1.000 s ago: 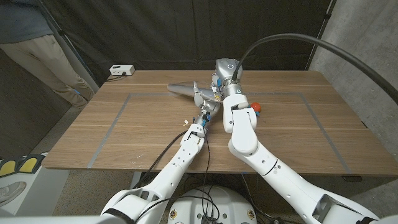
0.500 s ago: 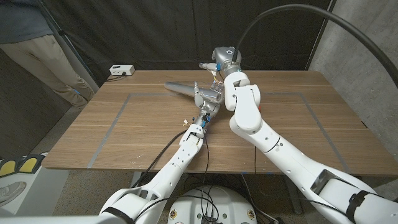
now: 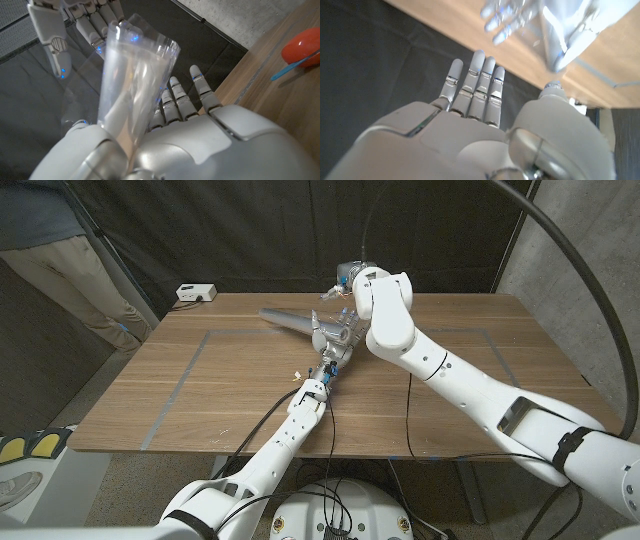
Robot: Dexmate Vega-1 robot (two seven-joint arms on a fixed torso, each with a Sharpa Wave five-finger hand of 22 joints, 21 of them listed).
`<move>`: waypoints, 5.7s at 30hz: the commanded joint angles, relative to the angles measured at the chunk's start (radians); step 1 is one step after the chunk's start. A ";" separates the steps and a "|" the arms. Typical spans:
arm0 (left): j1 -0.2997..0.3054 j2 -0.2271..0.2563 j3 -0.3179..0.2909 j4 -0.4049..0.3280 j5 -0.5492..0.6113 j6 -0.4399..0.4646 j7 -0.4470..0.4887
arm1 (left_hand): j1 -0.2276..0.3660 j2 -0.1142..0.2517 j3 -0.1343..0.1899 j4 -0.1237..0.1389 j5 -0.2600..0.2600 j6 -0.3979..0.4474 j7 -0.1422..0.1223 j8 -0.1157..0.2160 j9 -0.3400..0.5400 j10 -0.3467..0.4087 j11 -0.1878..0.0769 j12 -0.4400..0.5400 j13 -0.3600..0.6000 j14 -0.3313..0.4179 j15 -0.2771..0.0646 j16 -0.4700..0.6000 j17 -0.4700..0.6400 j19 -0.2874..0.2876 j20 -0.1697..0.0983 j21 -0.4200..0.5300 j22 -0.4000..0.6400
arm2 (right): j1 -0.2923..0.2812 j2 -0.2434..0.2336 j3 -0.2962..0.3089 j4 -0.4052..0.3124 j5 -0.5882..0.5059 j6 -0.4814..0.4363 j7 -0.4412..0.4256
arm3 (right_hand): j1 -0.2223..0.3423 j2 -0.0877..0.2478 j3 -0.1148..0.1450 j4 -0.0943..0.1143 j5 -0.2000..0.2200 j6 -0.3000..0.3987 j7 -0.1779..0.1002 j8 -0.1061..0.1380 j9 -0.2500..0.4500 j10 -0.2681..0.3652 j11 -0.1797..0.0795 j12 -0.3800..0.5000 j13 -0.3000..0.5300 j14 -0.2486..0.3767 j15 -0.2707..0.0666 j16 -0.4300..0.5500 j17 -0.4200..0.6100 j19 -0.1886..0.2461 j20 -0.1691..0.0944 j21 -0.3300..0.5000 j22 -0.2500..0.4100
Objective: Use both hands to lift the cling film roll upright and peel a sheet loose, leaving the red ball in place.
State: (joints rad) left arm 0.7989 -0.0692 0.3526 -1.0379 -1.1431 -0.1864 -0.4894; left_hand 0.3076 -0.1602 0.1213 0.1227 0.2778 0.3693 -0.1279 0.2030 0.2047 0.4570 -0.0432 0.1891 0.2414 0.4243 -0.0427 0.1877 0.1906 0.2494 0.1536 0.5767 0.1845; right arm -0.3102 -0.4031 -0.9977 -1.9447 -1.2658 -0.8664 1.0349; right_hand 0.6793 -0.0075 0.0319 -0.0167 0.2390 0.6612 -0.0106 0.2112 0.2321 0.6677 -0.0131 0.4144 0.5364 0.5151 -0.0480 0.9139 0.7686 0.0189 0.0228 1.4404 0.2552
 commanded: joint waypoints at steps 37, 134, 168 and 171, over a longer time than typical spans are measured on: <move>-0.020 0.000 0.007 0.026 0.028 -0.013 -0.014 | 0.005 0.008 -0.019 -0.001 0.016 -0.009 0.001 0.004 0.002 -0.008 -0.001 0.009 -0.005 -0.008 -0.020 0.011 0.002 0.007 -0.011 -0.012 0.002 | 0.152 -0.185 -0.379 -0.173 0.243 -0.326 -0.459 | 0.396 0.190 0.218 -0.126 -0.034 0.432 -0.015 0.151 0.091 0.434 -0.068 0.262 0.053 0.330 -0.177 0.201 0.102 0.187 -0.128 0.134 -0.010; -0.126 -0.041 -0.005 0.239 0.063 -0.066 -0.321 | 0.012 -0.018 -0.204 -0.035 0.049 -0.284 0.029 -0.019 0.000 -0.333 0.076 -0.008 -0.022 -0.287 0.108 -0.006 0.005 -0.156 0.059 -0.149 0.009 | -0.234 0.136 0.112 0.157 -0.097 -0.024 -1.121 | 0.395 0.147 0.317 -0.131 -0.037 0.476 0.000 0.130 0.170 0.484 -0.079 0.292 0.065 0.389 -0.174 0.240 0.368 0.253 -0.131 0.131 0.024; -0.135 -0.037 -0.015 0.251 0.082 -0.078 -0.378 | -0.017 -0.008 -0.339 -0.039 0.064 -0.467 0.053 -0.016 -0.006 -0.525 0.149 -0.002 -0.036 -0.437 0.165 -0.003 0.004 -0.251 0.059 -0.221 0.014 | -0.102 0.157 0.079 0.243 -0.055 -0.047 -1.207 | 0.386 0.138 0.336 -0.133 -0.037 0.485 -0.004 0.117 0.180 0.490 -0.080 0.286 0.067 0.396 -0.174 0.211 0.394 0.254 -0.132 0.130 0.029; -0.134 -0.036 -0.016 0.248 0.082 -0.079 -0.380 | -0.018 -0.008 -0.343 -0.039 0.065 -0.466 0.045 -0.015 -0.006 -0.526 0.146 0.000 -0.037 -0.438 0.167 -0.002 0.004 -0.253 0.059 -0.222 0.014 | -0.097 0.156 0.079 0.242 -0.054 -0.054 -1.210 | 0.384 0.138 0.338 -0.133 -0.037 0.485 -0.005 0.114 0.180 0.489 -0.082 0.286 0.072 0.398 -0.175 0.207 0.395 0.254 -0.133 0.130 0.030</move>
State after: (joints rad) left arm 0.6603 -0.1099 0.3380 -0.7791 -1.0614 -0.2644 -0.8629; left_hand 0.2904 -0.1641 -0.2140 0.0824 0.3368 -0.0954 -0.0742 0.1810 0.1951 -0.0651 0.0996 0.1810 0.2043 -0.0098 0.1197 0.1815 0.1930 0.0009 0.2092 0.3557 0.1933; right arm -0.4390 -0.2507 -0.9119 -1.7145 -1.3228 -0.8936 -0.1615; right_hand 1.0525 0.1316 0.3593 -0.1503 0.2030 1.1345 -0.0125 0.3282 0.4068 1.1538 -0.0848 0.7030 0.6028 0.9009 -0.1229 1.1211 1.1598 0.2620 -0.0409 1.5714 0.2812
